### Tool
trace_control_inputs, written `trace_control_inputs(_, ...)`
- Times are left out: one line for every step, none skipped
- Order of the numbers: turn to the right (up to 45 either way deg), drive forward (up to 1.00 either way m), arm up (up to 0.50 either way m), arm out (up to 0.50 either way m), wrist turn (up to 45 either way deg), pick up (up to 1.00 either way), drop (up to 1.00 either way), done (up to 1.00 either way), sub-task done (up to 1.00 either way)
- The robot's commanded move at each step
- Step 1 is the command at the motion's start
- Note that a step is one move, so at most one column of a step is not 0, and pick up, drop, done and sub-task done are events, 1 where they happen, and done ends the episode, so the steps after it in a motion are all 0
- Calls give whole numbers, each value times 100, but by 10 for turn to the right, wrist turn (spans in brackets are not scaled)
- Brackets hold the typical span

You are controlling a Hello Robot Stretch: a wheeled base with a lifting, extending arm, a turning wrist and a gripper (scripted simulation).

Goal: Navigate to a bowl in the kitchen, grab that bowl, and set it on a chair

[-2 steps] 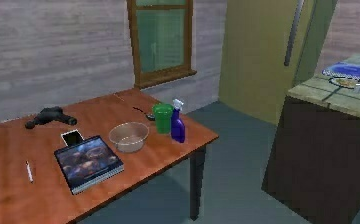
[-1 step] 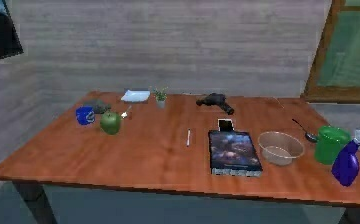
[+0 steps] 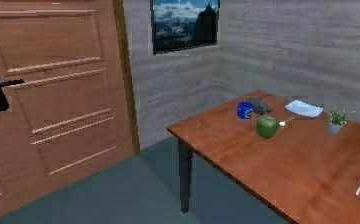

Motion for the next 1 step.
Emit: trace_control_inputs(-120,0,0,0,0,0,0,0,0)
